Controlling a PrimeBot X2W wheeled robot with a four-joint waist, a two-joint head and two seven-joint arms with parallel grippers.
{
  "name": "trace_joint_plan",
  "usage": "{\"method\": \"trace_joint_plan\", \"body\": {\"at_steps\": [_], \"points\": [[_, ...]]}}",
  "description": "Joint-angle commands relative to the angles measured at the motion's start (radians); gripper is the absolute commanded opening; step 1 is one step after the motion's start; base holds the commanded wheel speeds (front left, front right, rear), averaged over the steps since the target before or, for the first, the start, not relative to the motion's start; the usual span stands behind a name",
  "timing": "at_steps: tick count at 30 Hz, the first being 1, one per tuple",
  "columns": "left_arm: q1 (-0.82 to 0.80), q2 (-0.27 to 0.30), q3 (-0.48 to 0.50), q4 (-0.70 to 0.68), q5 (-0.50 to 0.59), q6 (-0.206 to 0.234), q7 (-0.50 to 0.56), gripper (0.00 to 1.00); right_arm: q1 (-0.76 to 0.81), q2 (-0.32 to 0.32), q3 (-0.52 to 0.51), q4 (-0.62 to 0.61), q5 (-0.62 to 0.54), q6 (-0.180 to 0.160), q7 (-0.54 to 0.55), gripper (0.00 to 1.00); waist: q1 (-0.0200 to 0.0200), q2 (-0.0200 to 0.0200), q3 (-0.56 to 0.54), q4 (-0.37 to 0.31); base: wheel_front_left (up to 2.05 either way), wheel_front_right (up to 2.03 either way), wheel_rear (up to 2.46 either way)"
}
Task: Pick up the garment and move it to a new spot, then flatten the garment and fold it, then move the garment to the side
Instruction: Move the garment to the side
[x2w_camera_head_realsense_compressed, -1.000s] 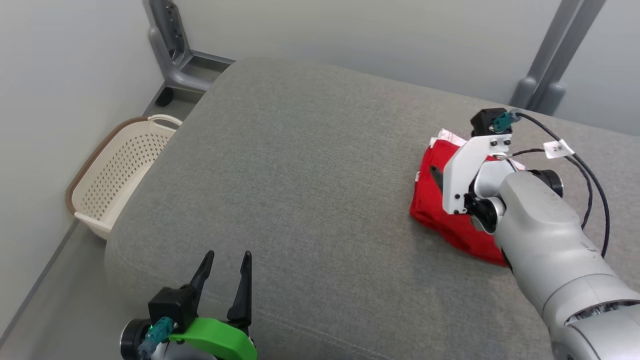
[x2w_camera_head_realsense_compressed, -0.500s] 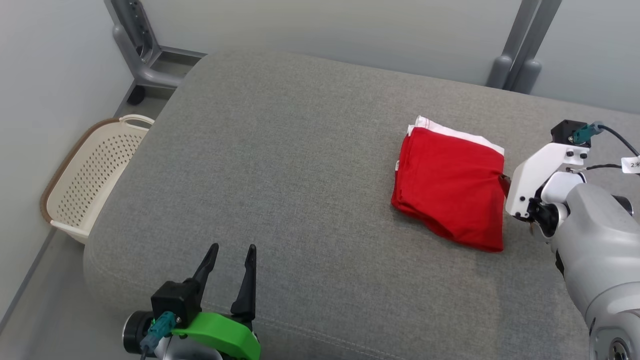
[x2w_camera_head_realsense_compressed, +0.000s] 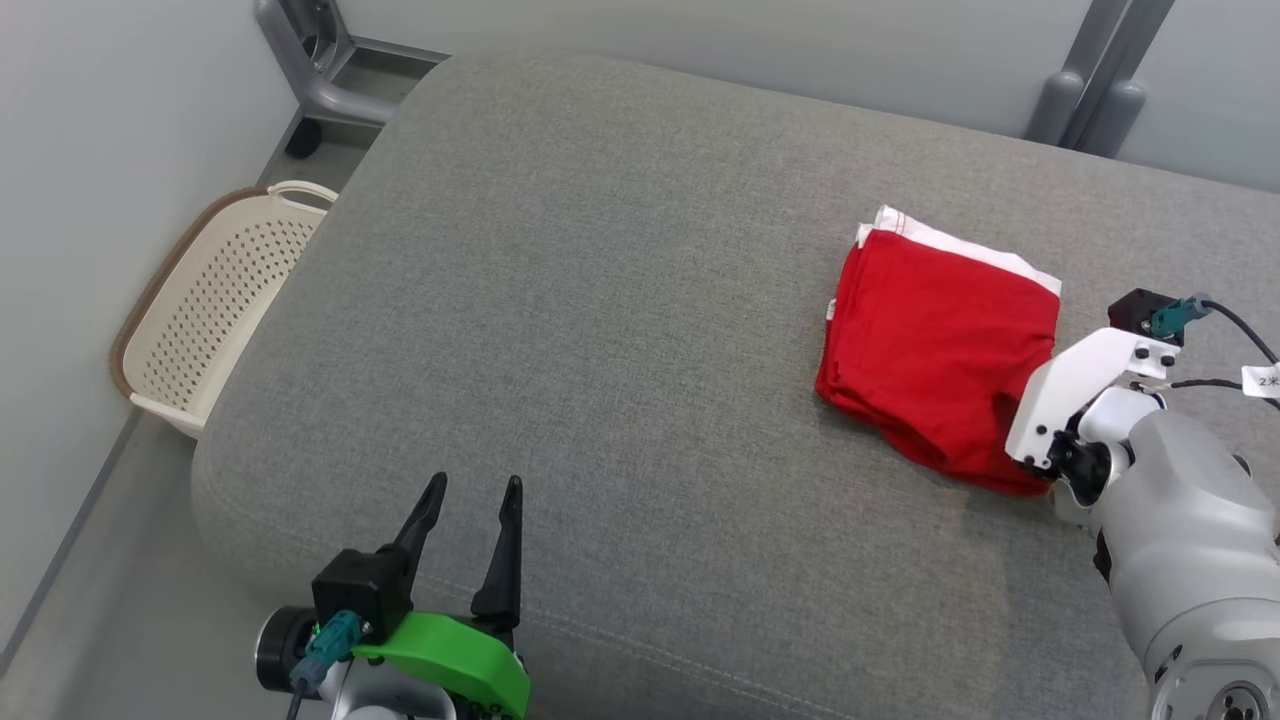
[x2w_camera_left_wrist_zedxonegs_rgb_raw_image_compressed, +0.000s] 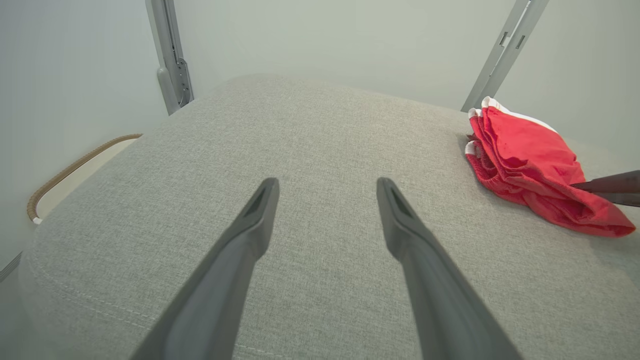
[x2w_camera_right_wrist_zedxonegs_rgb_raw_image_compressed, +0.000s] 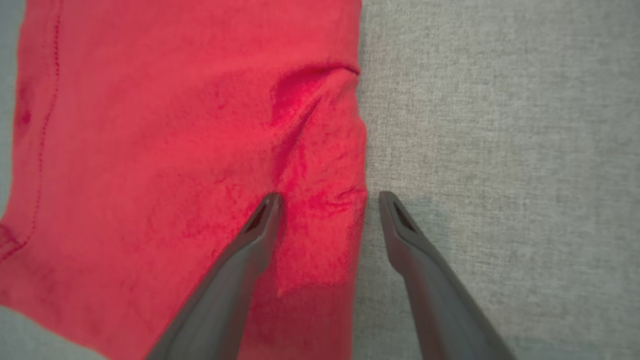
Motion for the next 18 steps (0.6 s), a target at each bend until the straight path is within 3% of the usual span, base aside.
{"method": "trace_joint_plan", "body": {"at_steps": [1, 11, 12, 13, 15, 18], "points": [[-0.016, -0.003, -0.003, 0.001, -0.002, 0.001, -0.007, 1.0, 0.018, 0.012, -0.051, -0.02, -0.032, -0.001, 0.011, 1.0, 0.0, 0.0, 0.013, 0.013, 0.0, 0.0, 0.0], [-0.025, -0.005, -0.01, 0.011, -0.008, 0.0, -0.009, 1.0, 0.052, 0.06, -0.252, -0.146, -0.204, -0.001, 0.066, 0.98, 0.0, 0.0, 0.031, 0.031, 0.0, 0.0, 0.0], [-0.026, -0.006, -0.01, 0.011, -0.009, 0.0, -0.01, 1.0, 0.052, 0.063, -0.27, -0.159, -0.224, -0.001, 0.074, 0.78, 0.0, 0.0, 0.032, 0.031, 0.0, 0.0, 0.0], [-0.026, -0.006, -0.01, 0.013, -0.01, 0.001, -0.011, 1.0, 0.051, 0.066, -0.289, -0.17, -0.237, -0.001, 0.08, 0.48, 0.0, 0.0, 0.032, 0.03, 0.0, 0.0, 0.0], [-0.026, -0.006, -0.011, 0.016, -0.012, 0.003, -0.013, 1.0, 0.051, 0.07, -0.317, -0.186, -0.272, -0.001, 0.087, 0.0, 0.0, 0.0, 0.032, 0.029, 0.0, 0.0, 0.0], [-0.026, -0.005, -0.01, 0.023, -0.017, 0.004, -0.016, 1.0, 0.028, 0.073, -0.33, -0.149, -0.3, -0.001, 0.073, 0.0, 0.0, 0.0, 0.023, 0.017, 0.0, 0.0, 0.0]]}}
